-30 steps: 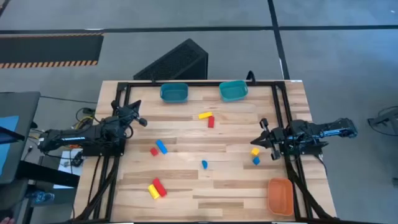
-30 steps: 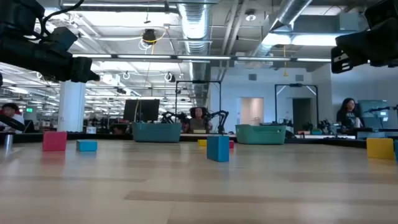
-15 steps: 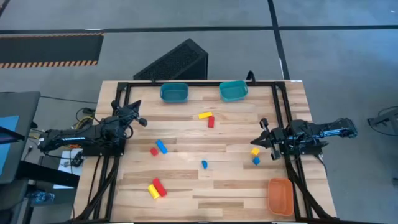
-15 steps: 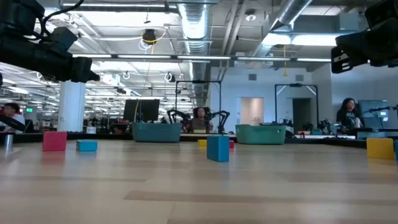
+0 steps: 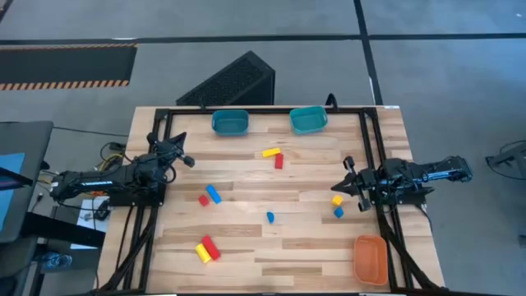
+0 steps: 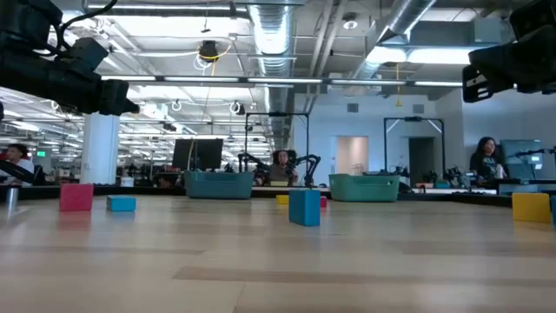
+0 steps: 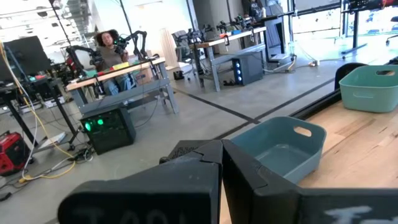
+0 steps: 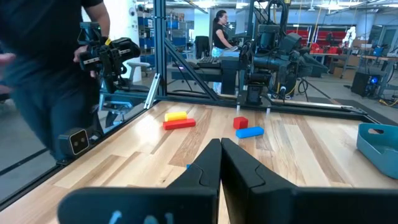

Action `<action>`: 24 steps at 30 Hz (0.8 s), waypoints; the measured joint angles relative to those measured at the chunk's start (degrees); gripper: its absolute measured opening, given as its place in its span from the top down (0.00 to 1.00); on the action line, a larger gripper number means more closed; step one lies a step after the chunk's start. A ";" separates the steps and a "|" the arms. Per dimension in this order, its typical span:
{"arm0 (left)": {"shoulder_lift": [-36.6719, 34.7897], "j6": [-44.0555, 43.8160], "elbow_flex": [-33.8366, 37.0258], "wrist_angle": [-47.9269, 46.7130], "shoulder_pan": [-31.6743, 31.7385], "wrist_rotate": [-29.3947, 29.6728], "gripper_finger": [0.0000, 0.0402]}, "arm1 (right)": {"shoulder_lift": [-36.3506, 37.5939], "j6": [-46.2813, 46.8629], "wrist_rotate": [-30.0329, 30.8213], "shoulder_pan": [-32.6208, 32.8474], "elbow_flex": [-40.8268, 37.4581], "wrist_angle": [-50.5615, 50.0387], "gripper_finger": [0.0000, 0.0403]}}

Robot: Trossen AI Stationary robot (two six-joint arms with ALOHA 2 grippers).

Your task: Sort & place blocks by color

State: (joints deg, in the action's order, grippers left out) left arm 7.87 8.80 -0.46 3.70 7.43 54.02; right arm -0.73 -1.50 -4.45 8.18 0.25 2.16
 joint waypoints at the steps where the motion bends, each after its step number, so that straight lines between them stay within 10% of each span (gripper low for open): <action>1: 0.01 0.00 0.01 -0.01 0.00 0.00 1.00 | 0.01 0.00 0.02 0.00 0.01 0.00 0.92; 18: 0.01 8.73 -0.03 0.24 2.34 -0.87 1.00 | 0.02 -0.20 0.12 -0.14 0.01 -0.35 0.92; 24: -0.01 15.71 -0.05 0.00 2.35 -0.87 1.00 | -0.07 -13.42 5.70 -2.84 0.02 -0.62 0.92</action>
State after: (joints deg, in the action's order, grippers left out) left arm 7.86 24.51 -0.51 3.70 9.78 53.15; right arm -0.80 -14.92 1.25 5.34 0.27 1.54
